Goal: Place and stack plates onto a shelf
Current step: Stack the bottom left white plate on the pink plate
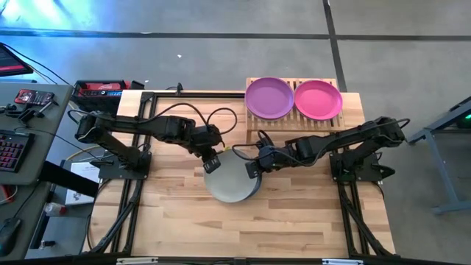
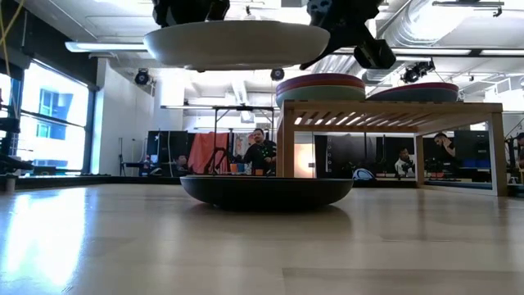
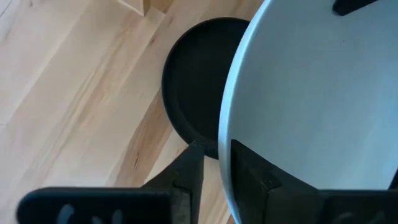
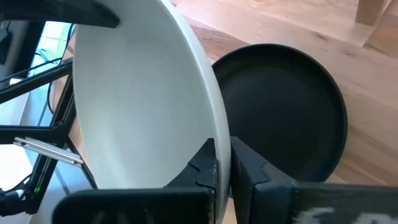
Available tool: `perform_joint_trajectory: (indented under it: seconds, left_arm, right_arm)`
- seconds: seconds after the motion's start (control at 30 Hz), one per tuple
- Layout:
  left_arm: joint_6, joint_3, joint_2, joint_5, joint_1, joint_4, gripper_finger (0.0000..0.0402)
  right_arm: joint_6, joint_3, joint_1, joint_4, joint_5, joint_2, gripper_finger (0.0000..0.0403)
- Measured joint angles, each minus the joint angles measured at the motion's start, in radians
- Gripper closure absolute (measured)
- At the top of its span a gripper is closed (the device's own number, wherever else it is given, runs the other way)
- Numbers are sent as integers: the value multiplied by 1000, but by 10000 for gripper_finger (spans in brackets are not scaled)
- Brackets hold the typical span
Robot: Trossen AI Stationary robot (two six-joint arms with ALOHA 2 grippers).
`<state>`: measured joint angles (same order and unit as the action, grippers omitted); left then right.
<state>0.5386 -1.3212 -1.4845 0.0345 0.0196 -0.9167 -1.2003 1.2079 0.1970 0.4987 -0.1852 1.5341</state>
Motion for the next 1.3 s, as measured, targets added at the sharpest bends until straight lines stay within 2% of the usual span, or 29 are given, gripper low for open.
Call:
perform_joint_trajectory:
  seconds: [0.27,0.47,0.7,0.93,1.13,1.3]
  left_arm:
    - [-12,0,0,-32,1,-2,299]
    - [-20,-31,0,-120,-12,-4,297]
    - [-55,-82,0,-131,-13,-15,299]
    - [-130,-88,0,-184,-19,-33,300]
    - [-133,-88,0,-182,-56,-43,300]
    - [-132,-88,0,-182,-105,-44,300]
  right_arm:
    - [-7,0,0,45,1,0,402]
    - [-32,0,0,116,13,0,403]
    - [-31,0,0,184,64,-20,403]
    - [-3,0,-6,222,28,-135,403]
    - [-18,1,-66,442,-3,-258,403]
    - [27,1,-124,527,0,-357,403]
